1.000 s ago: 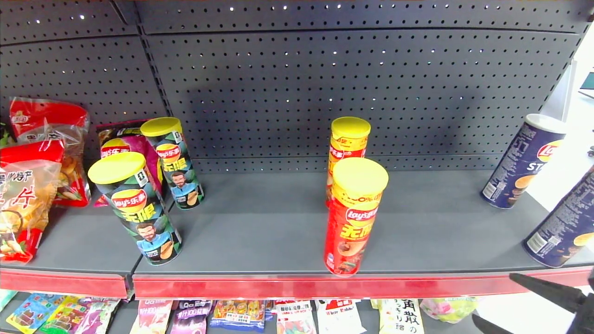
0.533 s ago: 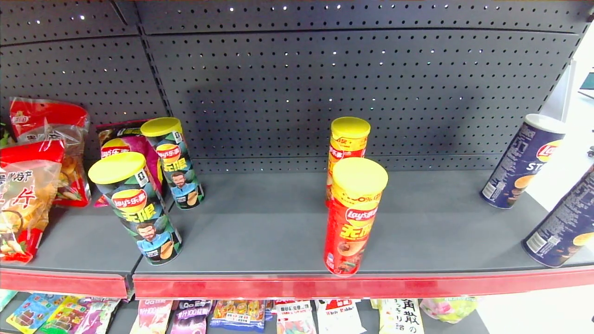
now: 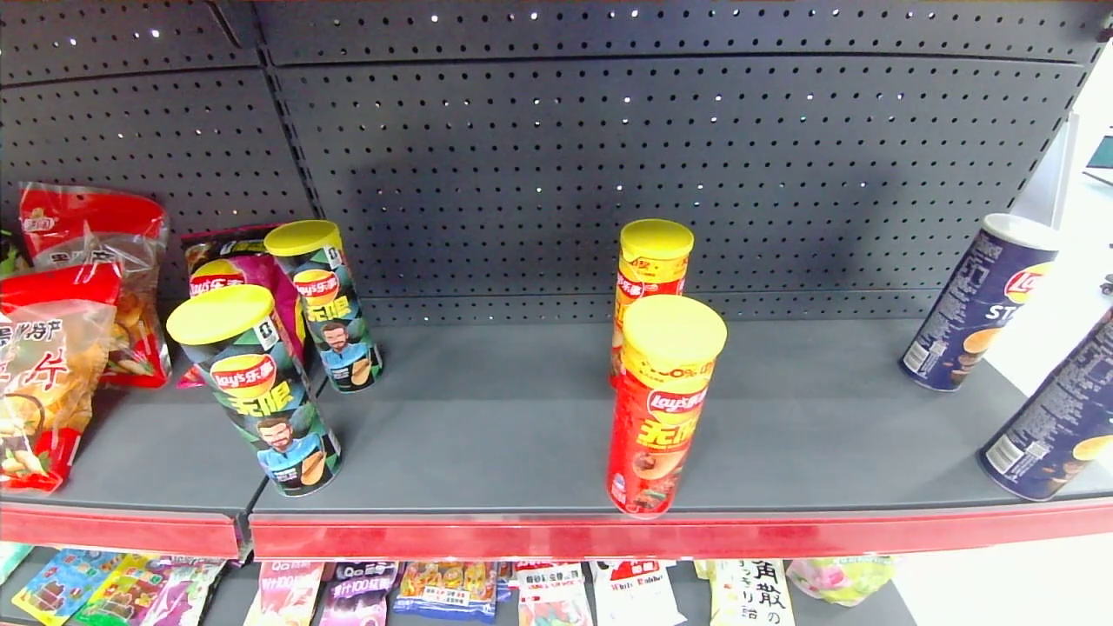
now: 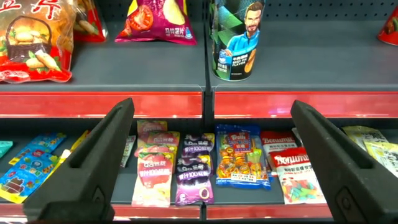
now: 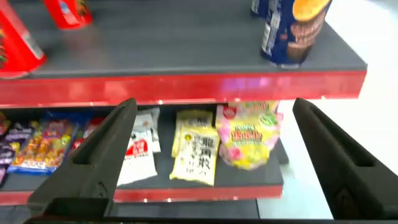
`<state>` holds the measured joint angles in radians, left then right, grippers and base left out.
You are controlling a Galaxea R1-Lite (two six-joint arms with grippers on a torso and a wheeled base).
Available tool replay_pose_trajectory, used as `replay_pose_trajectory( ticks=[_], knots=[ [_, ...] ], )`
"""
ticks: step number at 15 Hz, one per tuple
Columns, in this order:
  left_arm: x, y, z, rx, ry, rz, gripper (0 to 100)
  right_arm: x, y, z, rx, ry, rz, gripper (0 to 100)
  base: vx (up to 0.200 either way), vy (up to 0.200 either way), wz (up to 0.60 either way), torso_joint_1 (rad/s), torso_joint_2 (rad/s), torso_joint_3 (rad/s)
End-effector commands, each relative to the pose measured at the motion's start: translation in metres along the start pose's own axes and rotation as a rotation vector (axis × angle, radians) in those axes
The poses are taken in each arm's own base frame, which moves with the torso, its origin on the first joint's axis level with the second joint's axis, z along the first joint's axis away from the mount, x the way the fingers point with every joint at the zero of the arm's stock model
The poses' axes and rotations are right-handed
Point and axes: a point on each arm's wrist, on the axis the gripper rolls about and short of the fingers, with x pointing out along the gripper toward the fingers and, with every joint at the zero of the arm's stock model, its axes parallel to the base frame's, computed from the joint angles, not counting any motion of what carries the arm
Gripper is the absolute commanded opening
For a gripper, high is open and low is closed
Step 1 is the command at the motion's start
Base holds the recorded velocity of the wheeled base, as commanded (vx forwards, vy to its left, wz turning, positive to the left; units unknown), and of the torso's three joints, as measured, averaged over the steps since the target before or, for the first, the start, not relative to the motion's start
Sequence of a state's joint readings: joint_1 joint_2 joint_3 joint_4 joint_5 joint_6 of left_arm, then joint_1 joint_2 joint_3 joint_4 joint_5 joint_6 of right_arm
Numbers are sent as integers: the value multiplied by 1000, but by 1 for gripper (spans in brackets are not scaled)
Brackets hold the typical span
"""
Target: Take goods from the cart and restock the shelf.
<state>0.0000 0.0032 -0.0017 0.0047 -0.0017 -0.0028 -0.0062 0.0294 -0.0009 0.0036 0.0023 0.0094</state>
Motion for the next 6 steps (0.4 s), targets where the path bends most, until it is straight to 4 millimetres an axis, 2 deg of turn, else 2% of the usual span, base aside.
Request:
replay_pose_trajectory(
  ticks=[1,6],
  knots=[
    [0,0,0,0,1,0,100,-2,0,-1,1,-27,4,100,0,0,0,0,0,0],
    [0,0,0,0,1,0,100,-2,0,-1,1,-26,3,100,0,0,0,0,0,0]
  ],
)
